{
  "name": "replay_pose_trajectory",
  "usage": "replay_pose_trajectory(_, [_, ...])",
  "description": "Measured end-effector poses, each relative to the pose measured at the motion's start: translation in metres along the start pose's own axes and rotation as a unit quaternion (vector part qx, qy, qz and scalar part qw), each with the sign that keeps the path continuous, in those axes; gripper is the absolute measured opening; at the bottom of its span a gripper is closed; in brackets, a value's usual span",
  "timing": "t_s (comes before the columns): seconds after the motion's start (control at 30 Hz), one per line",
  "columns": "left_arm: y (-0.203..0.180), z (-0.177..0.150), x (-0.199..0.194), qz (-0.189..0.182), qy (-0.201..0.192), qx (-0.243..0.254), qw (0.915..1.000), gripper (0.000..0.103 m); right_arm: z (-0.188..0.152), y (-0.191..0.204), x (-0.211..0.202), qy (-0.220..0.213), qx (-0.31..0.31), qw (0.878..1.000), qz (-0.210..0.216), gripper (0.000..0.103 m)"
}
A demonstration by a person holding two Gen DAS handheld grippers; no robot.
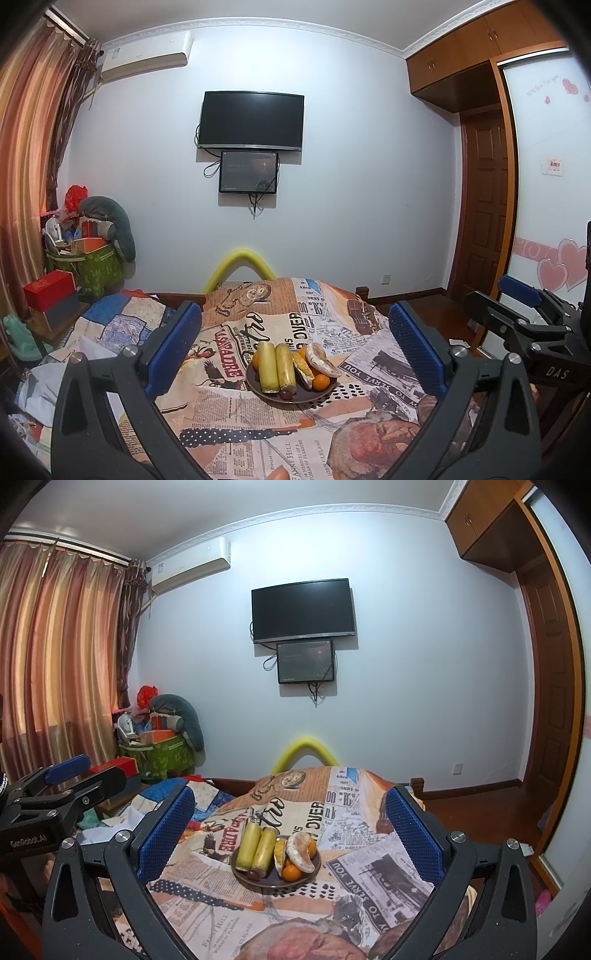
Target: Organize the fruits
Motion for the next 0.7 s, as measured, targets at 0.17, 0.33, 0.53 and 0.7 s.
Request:
replay_pose_trajectory(0.17, [0.0000,-0.0004,0.0006,-0.001,0.001,0.000,1.0000,0.103,0.0002,0.0001,0.0001,0.000,0.000,1.000,0.000,0.103])
replay_pose_trajectory(0.33, [-0.0013,-0.0030,0.0019,-0.004,0.004,0.002,1.0000,0.103,-0.0003,-0.0001,0.0000,0.001,0.000,1.000,0.000,0.103])
replay_pose_trajectory(0.53, [-0.0033,-0.0042,0.0024,-0.013,0.007,0.003,0.9999,0.103,-0.0005,0.0000,0.0005,0.001,-0.001,1.000,-0.001,0.103])
replay_pose_trajectory(0.7, [-0.0036,-0.0049,0.0039,-0.012,0.010,0.006,0.9999,0.103,-0.0030,-0.0015,0.0029,0.004,-0.001,1.000,-0.002,0.103])
Point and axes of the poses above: each gripper's, at about its wrist camera, not at the fingertips, and x roughly the way its jaws point, y to its left, z to its top, the point moved 1 cm from there along x, roughly the way its jaws point, and after that the axes turned 1 degree about z, right-handed, at the moved point
